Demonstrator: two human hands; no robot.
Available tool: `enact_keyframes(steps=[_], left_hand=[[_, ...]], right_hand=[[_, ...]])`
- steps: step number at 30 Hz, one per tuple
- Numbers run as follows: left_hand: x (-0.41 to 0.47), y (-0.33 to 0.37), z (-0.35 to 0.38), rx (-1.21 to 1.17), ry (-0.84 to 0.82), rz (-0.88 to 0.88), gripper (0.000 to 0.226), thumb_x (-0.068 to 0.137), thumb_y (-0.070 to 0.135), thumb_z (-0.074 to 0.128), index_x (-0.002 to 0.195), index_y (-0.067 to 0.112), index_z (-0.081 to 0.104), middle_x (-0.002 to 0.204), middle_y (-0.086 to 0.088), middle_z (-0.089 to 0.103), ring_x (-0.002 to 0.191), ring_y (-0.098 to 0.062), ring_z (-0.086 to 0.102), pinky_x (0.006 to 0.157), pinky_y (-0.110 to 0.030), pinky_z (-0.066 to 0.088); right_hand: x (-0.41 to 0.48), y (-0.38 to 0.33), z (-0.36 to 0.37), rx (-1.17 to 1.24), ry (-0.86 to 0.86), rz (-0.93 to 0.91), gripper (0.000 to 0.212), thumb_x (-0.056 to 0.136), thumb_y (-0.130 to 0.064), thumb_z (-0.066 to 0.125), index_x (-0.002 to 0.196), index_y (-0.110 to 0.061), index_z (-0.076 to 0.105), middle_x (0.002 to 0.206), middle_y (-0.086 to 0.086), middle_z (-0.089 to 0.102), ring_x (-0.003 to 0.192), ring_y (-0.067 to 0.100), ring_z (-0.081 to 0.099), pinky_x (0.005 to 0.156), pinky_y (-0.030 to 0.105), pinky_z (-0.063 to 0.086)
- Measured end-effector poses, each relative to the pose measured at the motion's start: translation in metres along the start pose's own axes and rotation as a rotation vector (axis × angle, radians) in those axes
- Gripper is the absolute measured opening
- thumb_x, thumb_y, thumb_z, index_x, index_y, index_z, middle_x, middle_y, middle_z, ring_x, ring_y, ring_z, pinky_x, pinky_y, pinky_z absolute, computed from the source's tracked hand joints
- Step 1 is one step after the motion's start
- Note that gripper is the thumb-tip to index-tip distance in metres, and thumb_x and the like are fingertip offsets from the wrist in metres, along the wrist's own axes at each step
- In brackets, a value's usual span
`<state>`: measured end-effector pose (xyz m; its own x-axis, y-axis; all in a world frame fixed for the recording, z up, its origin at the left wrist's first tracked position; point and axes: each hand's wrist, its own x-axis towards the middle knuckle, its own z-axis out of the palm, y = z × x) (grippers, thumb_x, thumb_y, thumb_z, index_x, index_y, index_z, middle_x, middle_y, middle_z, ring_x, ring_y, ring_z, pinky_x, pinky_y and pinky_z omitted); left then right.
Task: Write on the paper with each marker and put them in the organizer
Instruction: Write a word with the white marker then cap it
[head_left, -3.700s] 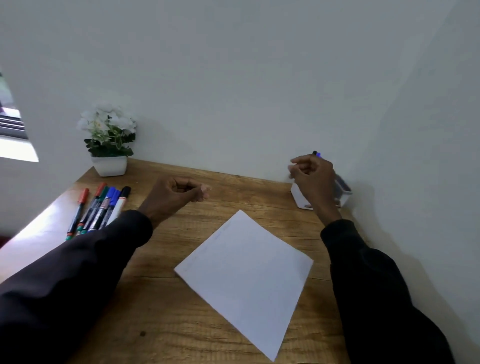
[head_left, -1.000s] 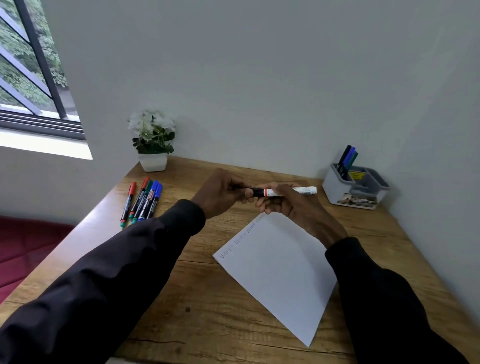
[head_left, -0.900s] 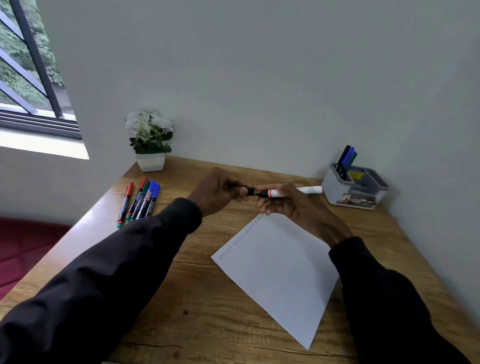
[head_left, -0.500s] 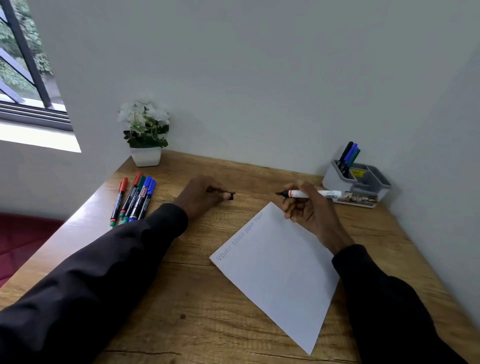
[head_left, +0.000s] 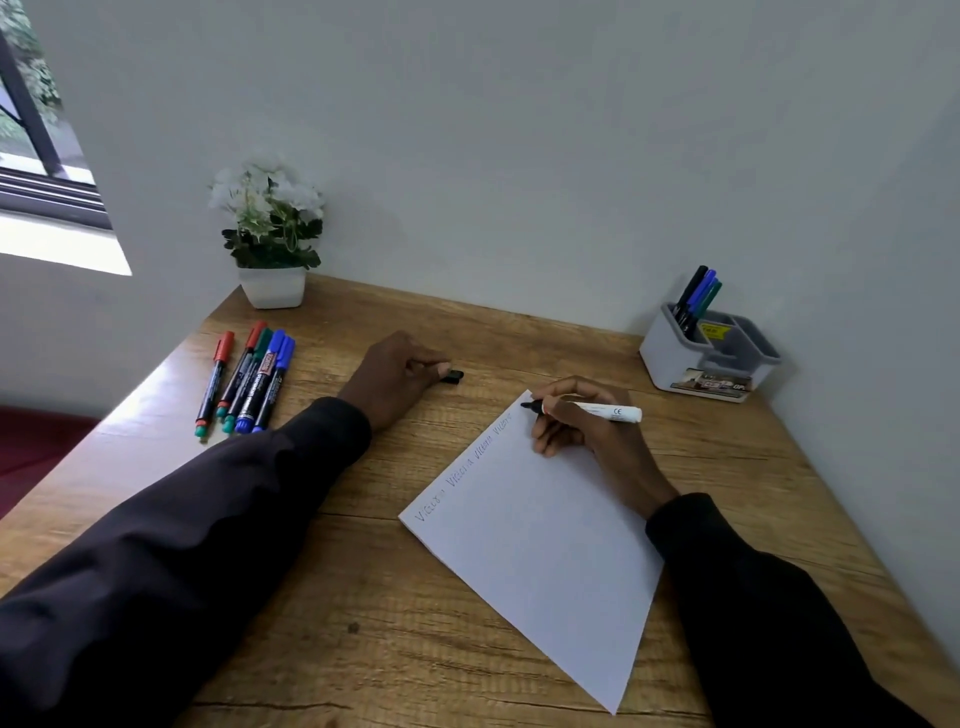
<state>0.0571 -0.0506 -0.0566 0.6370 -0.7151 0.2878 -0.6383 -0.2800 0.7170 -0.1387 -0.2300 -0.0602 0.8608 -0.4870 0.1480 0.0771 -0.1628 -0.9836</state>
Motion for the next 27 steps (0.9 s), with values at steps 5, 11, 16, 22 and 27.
enact_keyframes(steps=[5,11,16,22,27], left_hand=[[-0.003,-0.003,-0.003,-0.092,0.064,-0.002,0.024,0.089,0.025,0.069,0.110,0.016,0.073,0.099,-0.001,0.066,0.089,-0.013,0.060,0.070,-0.022,0.049],[-0.013,0.007,0.004,-0.198,-0.316,0.166,0.025,0.081,0.019,0.078,0.106,0.023,0.076,0.098,0.004,0.072,0.092,-0.011,0.065,0.078,-0.025,0.057],[-0.013,0.007,0.006,-0.177,-0.423,0.145,0.033,0.079,0.020,0.080,0.111,0.025,0.074,0.108,0.007,0.066,0.094,-0.004,0.061,0.079,-0.019,0.054],[-0.015,0.011,0.004,-0.101,-0.435,0.108,0.028,0.081,0.024,0.078,0.105,0.036,0.070,0.117,0.006,0.061,0.116,-0.012,0.054,0.082,-0.007,0.048],[-0.016,0.016,0.002,-0.061,-0.420,0.113,0.031,0.083,0.025,0.076,0.091,0.047,0.056,0.130,0.001,0.056,0.111,-0.006,0.049,0.073,0.009,0.035]], right_hand=[[-0.004,-0.002,0.009,-0.006,-0.036,-0.015,0.010,0.100,0.001,0.062,0.100,0.004,0.071,0.081,0.032,0.070,0.066,0.038,0.069,0.064,0.039,0.056],[-0.010,-0.001,0.020,-0.040,-0.056,-0.065,0.013,0.094,-0.004,0.067,0.101,0.006,0.071,0.077,0.028,0.071,0.062,0.038,0.068,0.060,0.039,0.057],[-0.010,0.002,0.020,-0.090,-0.041,-0.101,0.008,0.095,-0.002,0.069,0.100,0.003,0.072,0.072,0.025,0.069,0.056,0.034,0.064,0.054,0.037,0.053],[-0.004,0.003,0.022,-0.181,-0.007,-0.078,0.003,0.096,0.001,0.068,0.093,0.002,0.070,0.065,0.020,0.069,0.046,0.027,0.058,0.042,0.028,0.045],[0.002,0.003,0.023,-0.234,-0.065,-0.074,0.006,0.094,0.003,0.068,0.091,-0.002,0.067,0.068,0.019,0.071,0.050,0.031,0.062,0.045,0.031,0.048]])
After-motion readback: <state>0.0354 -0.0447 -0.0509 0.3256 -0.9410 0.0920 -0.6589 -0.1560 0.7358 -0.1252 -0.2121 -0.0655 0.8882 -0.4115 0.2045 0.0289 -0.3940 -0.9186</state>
